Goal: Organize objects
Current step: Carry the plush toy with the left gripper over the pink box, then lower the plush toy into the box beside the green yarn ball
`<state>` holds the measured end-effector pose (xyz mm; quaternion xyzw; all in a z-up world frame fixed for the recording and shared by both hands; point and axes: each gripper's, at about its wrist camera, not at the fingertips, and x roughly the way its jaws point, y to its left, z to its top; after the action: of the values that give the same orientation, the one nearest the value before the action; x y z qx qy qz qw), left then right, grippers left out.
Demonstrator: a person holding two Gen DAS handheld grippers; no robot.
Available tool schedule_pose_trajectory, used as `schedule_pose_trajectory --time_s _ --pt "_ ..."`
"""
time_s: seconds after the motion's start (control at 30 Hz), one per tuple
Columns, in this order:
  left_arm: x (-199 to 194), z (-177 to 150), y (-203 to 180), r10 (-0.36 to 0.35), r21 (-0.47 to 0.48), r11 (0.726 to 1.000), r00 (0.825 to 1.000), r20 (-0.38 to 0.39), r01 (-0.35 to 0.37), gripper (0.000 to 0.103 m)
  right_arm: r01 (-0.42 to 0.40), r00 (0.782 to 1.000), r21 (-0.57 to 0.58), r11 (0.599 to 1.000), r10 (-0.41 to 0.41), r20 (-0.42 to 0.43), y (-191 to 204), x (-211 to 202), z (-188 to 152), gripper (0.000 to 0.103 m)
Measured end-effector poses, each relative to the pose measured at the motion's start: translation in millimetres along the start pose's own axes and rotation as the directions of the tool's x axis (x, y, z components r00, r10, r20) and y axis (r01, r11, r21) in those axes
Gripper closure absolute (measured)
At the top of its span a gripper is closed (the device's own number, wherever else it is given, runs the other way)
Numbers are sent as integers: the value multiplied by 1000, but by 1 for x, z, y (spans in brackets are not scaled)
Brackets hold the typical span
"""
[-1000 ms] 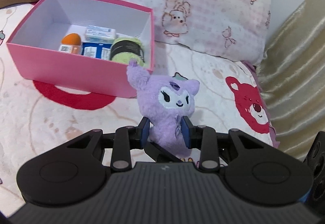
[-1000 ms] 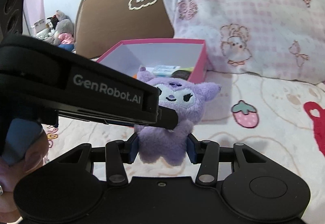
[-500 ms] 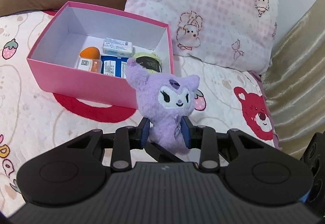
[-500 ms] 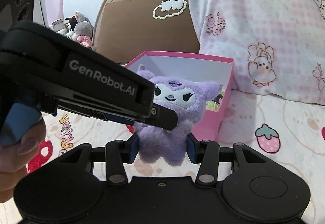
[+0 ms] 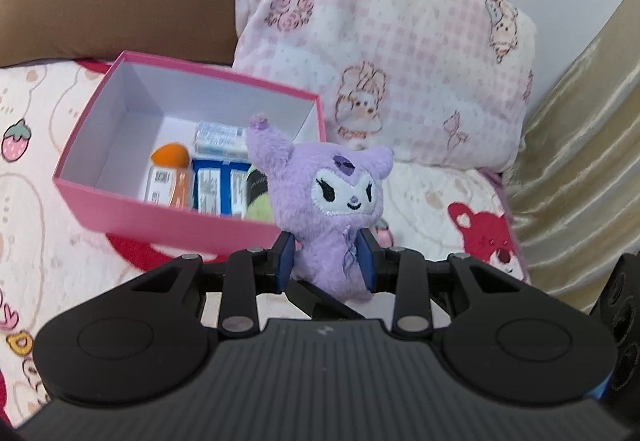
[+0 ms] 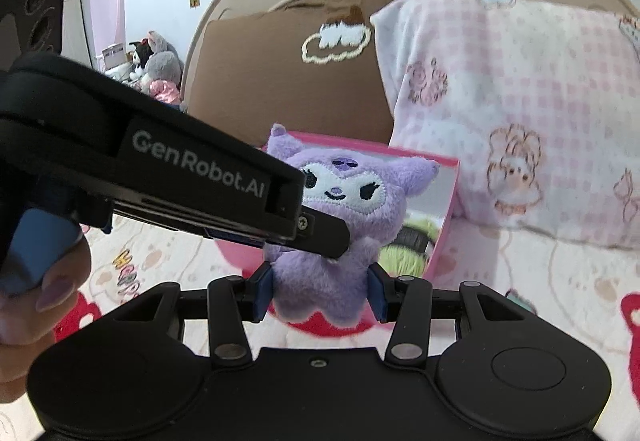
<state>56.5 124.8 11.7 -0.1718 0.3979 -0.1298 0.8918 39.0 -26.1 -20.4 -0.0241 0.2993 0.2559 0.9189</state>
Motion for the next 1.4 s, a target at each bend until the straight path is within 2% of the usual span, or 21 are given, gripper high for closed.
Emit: schedule_pose_trajectory --time_s 0.1,0.27,0.4,0.47,0.53,0.67,0.8,0.87,1.03,1.17,1.27,1.4 --pt "4 15 11 7 -36 999 1000 -18 -8 71 -48 999 14 999 48 -10 -7 14 11 51" --pt "22 44 29 40 -81 996 996 -85 -47 71 -79 996 48 996 81 -46 -6 45 26 51" --pt "46 63 56 -9 -171 985 983 -184 -23 70 -96 989 116 989 108 -97 -14 65 32 51" --pt "51 66 65 -41 -207 978 980 -193 0 70 -81 991 103 991 91 -94 -12 68 33 51" --pt "57 69 68 -48 -201 980 981 -186 10 70 -73 992 97 993 82 -97 -12 75 35 51" --pt "76 75 82 -41 -248 969 978 -202 -11 70 -81 984 134 988 100 -146 -19 101 41 51" --pt "107 81 99 -28 -244 969 968 -248 -34 70 -74 973 154 985 105 -203 -24 133 37 51" --pt "121 80 117 -53 -296 955 962 -268 -30 70 -65 968 146 987 98 -232 -24 149 34 51" --pt "145 74 140 -75 -366 930 961 -268 -29 70 -47 959 155 987 88 -269 -28 173 30 51" --pt "158 72 143 -57 -345 938 962 -266 -40 70 -34 953 146 989 76 -292 -30 186 28 51" --pt "165 71 145 -38 -337 940 965 -258 -53 70 -39 951 199 979 98 -293 -36 189 27 50" --pt "174 70 146 20 -257 961 951 -308 -103 71 -73 950 217 974 133 -281 -40 183 25 49"
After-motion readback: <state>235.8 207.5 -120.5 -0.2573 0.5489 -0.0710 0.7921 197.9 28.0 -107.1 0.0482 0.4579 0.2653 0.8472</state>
